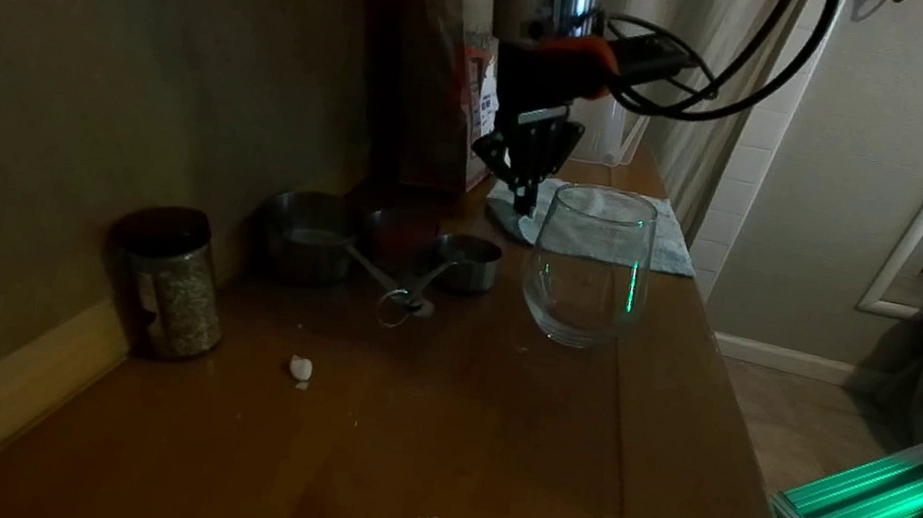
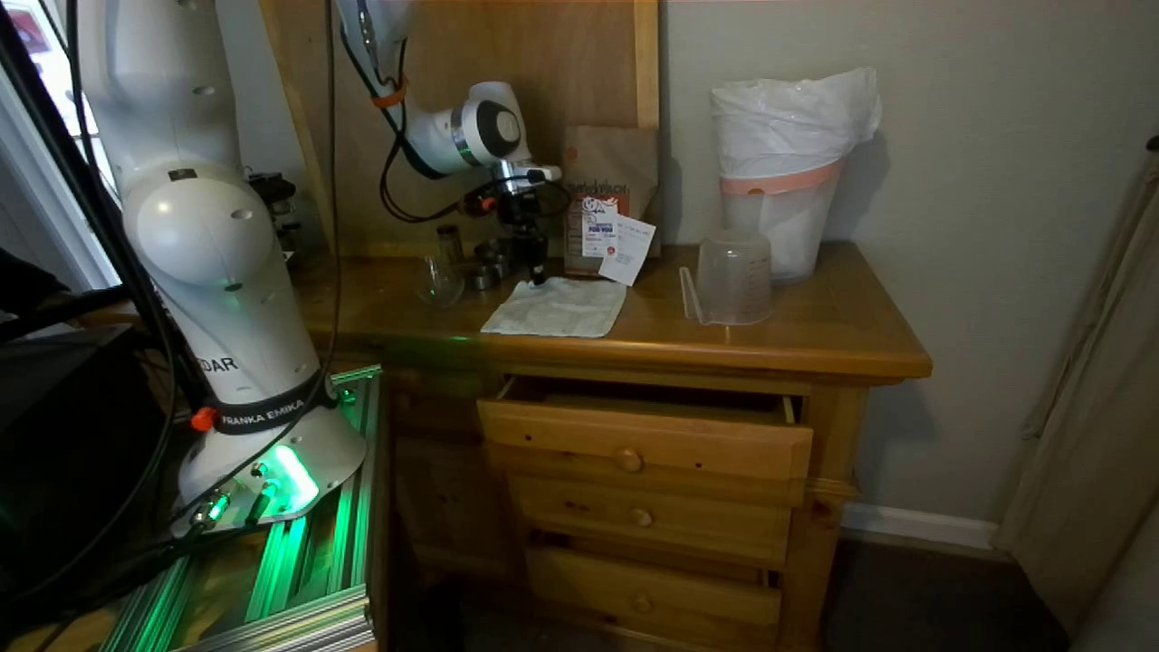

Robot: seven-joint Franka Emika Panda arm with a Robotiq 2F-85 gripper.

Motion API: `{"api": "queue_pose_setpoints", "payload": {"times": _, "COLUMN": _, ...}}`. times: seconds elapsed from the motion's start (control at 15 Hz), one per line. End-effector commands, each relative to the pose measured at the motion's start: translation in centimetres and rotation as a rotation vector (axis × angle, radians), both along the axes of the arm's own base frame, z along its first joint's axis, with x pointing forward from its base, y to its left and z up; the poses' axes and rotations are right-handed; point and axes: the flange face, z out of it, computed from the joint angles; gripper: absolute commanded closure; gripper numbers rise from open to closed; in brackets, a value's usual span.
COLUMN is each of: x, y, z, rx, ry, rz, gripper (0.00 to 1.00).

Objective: Fold the white cloth in half

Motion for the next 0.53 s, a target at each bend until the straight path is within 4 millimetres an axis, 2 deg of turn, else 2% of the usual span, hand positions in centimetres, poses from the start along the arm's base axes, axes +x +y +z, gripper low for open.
{"api": "queue_pose_setpoints", "payload": {"times": 0.0, "x": 1.0, "y": -3.2, "z": 2.1, "rx": -0.017, "ry": -0.05, "rz": -0.072, "gripper": 0.99}}
{"api": "queue_pose_setpoints", "payload": {"times": 0.2, "x": 2.5, "y": -5.9, "z": 3.0, "rx": -0.029, "ry": -0.082, "rz": -0.121, "gripper": 0.99}}
{"api": "queue_pose_setpoints", "payload": {"times": 0.47, "x": 3.9, "y": -10.0, "z": 2.9, "rx": -0.055, "ry": -0.094, "rz": -0.183, "gripper": 0.98}}
